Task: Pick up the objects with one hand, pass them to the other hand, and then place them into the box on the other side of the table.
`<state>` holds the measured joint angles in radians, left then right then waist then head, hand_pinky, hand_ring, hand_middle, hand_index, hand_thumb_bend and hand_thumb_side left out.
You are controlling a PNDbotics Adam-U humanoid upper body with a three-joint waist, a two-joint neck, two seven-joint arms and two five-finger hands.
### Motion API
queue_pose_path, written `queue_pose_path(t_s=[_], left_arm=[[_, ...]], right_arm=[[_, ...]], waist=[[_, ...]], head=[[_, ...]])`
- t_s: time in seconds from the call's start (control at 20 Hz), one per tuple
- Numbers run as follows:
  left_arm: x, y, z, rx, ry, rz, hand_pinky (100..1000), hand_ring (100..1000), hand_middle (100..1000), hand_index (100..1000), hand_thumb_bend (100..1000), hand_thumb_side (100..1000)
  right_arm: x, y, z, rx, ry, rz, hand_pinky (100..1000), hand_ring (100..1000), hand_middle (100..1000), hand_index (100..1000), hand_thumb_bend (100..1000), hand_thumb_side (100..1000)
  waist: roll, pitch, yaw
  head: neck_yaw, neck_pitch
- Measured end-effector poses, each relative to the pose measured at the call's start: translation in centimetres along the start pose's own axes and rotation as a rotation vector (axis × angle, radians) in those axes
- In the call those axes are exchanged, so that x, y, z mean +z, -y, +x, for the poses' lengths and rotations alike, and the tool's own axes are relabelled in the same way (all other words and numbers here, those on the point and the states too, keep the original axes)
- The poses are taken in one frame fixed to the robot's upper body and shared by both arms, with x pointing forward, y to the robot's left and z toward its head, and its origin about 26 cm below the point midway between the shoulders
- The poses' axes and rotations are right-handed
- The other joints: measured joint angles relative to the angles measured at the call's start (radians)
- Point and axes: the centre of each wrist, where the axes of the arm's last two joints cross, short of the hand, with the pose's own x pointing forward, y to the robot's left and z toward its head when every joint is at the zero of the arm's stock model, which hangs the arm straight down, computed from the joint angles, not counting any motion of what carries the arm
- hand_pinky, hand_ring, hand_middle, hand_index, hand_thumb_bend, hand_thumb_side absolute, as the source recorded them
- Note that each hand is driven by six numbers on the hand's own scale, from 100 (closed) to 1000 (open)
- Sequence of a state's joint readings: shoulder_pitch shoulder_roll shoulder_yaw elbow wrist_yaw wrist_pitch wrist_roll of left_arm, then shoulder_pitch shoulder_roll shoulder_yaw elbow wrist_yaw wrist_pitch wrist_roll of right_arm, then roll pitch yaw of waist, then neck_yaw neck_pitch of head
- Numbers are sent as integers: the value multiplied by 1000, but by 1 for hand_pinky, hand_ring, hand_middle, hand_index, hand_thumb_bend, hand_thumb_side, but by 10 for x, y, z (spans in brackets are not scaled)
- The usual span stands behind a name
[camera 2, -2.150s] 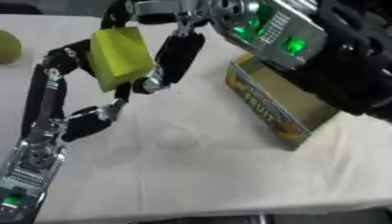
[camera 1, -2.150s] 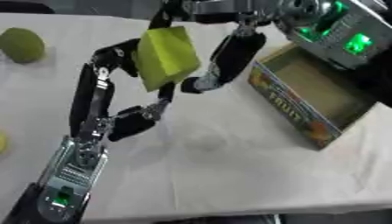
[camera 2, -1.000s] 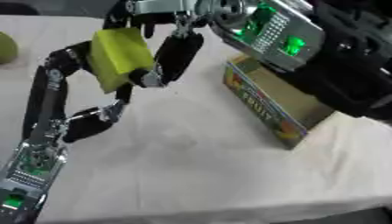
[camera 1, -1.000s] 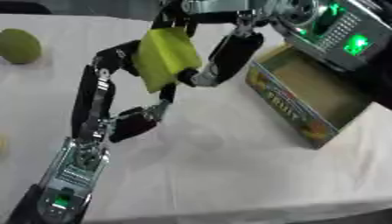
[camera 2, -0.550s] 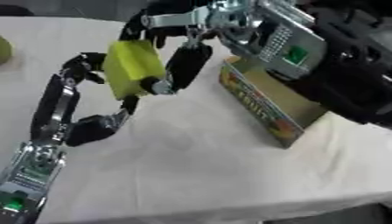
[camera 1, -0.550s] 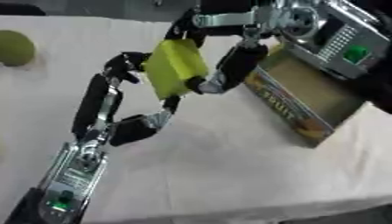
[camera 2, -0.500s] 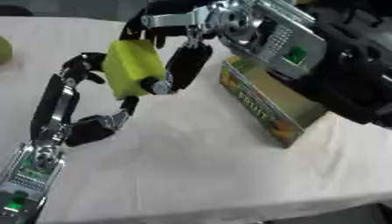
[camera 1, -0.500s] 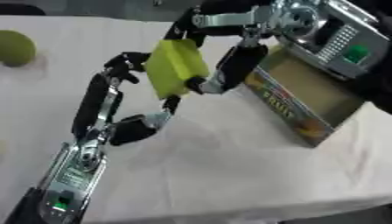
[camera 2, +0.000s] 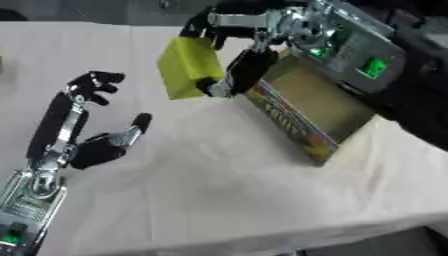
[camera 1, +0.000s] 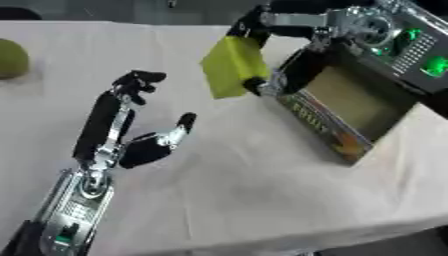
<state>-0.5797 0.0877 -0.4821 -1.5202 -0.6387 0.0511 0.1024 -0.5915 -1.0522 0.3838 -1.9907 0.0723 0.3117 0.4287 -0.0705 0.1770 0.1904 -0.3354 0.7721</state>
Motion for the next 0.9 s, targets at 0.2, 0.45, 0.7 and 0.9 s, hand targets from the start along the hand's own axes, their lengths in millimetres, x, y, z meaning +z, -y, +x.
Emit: queue_pose_path(t_s=[0.2, 0.45, 0.7, 0.9], left_arm=[[7, -26, -18, -27, -77, 26, 610, 676, 682, 802, 136, 534], [23, -84, -34, -124, -116, 25, 631, 690, 694, 809, 127, 529], [47, -135, -45, -181, -179, 42, 637, 717, 701, 802, 124, 536], [68, -162, -56, -204, -267, 121, 631, 704, 693, 797, 127, 528]], right_arm=[[27, -5, -31, -24, -127, -79, 783, 746, 351, 527, 100, 100], [51, -3, -50, -24, -284, -202, 780, 740, 352, 526, 100, 100], [59, 3, -65, -2, -407, -290, 778, 734, 361, 530, 100, 104], [64, 3, -88, 7, -498, -313, 776, 732, 366, 531, 100, 121]], waist=[[1, 0, -5], [12, 0, -5], [13, 0, -1], [13, 0, 8]], head=[[-11, 0], [-18, 0], [-46, 0], [-75, 0]])
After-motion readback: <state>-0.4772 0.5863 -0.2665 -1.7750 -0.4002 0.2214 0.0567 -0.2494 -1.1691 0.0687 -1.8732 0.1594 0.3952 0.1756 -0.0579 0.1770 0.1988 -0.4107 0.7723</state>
